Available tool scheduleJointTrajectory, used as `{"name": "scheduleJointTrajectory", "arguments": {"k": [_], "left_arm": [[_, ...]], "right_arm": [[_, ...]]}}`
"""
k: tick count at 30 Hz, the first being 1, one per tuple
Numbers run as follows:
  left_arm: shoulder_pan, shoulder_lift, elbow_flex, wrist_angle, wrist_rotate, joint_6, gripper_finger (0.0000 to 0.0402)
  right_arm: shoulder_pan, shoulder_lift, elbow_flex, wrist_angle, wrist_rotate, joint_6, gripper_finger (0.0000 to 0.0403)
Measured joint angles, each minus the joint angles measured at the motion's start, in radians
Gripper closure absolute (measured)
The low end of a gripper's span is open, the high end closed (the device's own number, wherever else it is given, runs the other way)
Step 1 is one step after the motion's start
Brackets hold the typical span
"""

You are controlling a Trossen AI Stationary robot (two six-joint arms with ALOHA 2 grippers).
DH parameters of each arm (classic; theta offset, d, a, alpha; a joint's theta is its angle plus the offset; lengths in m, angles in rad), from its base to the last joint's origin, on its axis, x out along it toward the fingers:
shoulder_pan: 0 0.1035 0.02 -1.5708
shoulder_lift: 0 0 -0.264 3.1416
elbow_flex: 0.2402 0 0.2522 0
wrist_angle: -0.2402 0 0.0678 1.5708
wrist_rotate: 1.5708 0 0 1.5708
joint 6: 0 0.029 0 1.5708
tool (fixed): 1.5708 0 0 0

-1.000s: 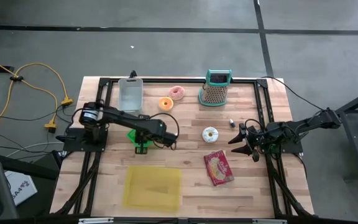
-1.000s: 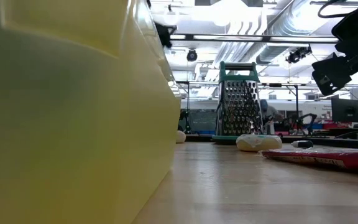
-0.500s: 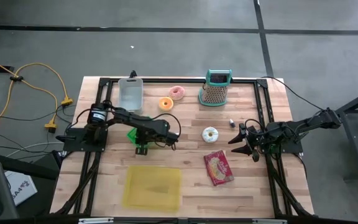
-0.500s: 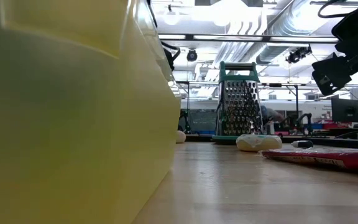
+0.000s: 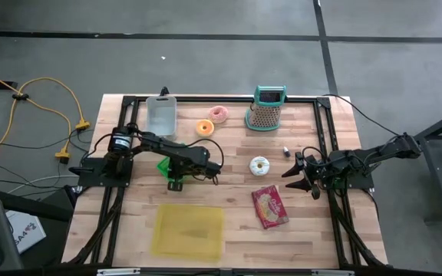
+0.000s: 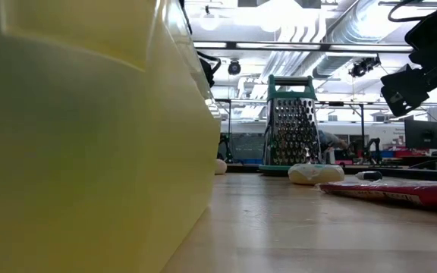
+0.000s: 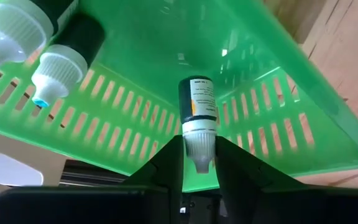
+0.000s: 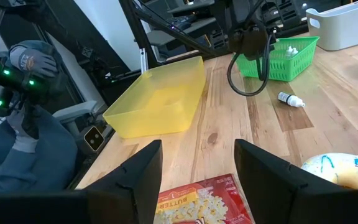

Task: Pick & Place Food Item
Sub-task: Put the black bottle into the green basket, then put the green bottle into the green basket

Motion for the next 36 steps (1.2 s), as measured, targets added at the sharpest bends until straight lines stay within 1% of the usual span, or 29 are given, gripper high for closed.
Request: {"name": "scheduleJointTrajectory", "arguments": {"k": [16, 27, 36], "left_arm": [[0.002, 0.0, 0.0, 0.005, -0.018, 0.002, 0.0316], [0.029, 0.0, 0.005, -0.03, -0.024, -0.003, 0.0316], [0.029, 0.0, 0.065, -0.06, -0.024, -0.001, 0.0316]], "right_arm": [[0.0, 0.0, 0.0, 0.0, 0.0, 0.0, 0.0215], [0.0, 0.0, 0.0, 0.0, 0.0, 0.0, 0.0215], [0.0, 0.0, 0.0, 0.0, 0.0, 0.0, 0.0215]]}}
